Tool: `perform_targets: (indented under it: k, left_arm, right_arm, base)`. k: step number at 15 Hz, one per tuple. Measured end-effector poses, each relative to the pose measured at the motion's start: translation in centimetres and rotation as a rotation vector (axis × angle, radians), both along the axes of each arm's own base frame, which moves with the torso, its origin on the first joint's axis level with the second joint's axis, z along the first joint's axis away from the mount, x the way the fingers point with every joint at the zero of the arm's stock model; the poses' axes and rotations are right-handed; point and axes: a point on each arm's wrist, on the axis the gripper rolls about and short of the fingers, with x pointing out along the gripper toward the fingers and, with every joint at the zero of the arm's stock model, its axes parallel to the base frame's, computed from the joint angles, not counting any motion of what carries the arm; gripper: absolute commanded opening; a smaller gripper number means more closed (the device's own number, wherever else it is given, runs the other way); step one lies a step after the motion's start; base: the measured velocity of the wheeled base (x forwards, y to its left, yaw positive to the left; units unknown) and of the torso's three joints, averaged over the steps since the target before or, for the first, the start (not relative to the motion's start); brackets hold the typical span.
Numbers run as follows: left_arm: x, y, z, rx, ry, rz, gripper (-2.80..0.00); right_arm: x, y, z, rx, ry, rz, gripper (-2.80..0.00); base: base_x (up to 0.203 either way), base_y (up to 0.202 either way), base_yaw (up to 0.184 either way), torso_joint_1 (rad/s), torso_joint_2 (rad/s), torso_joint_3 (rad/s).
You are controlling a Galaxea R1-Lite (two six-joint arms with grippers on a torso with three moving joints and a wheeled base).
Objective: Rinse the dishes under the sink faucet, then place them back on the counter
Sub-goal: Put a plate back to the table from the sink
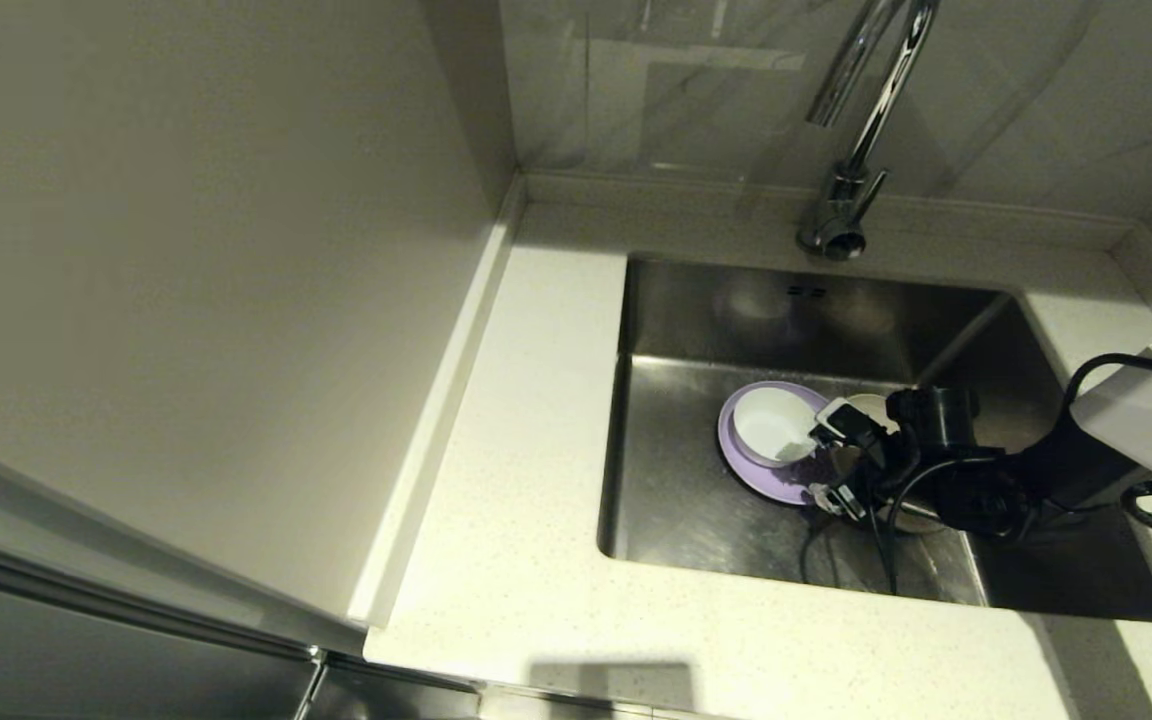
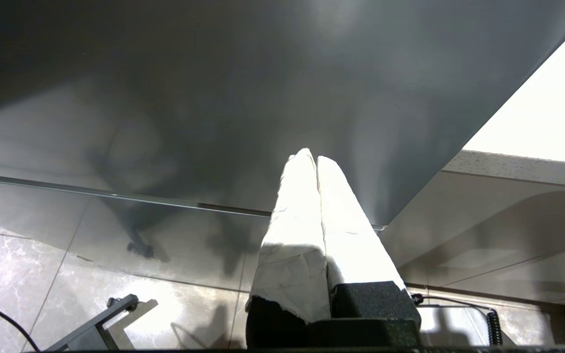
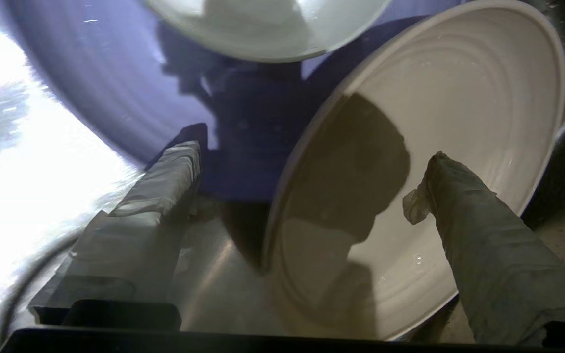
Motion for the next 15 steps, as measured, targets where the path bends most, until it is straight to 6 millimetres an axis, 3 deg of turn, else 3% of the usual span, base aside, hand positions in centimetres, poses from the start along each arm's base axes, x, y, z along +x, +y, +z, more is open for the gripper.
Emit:
perform_targets:
  k: [2, 3, 9, 15]
  left_arm:
    - [0.0, 0.0, 0.0, 0.000, 0.000, 0.000, -2.80]
    - [0.0, 0.0, 0.0, 0.000, 0.000, 0.000, -2.80]
    - [0.0, 0.0, 0.0, 0.000, 0.000, 0.000, -2.80]
    - [0.0, 0.0, 0.0, 0.000, -0.001, -0.001, -2.80]
  right_arm:
    - [0.6, 0.1, -0.1, -0.002, -0.011, -0.004, 0.00]
    - [0.9, 0.1, -0.2, -0.009, -0.015, -0.016, -2.80]
    - [2.2, 0.3, -0.1, -0.023, -0.050, -0.042, -2.80]
    - [2.2, 0.3, 0.3, -0.019, -0.062, -0.042, -2.80]
  base:
    - [0.000, 0.000, 0.000, 0.000, 0.00, 0.000]
    - [0.000, 0.000, 0.000, 0.000, 0.00, 0.000]
    - [0.000, 0.000, 0.000, 0.000, 0.00, 0.000]
    - [0.000, 0.000, 0.000, 0.000, 0.00, 0.000]
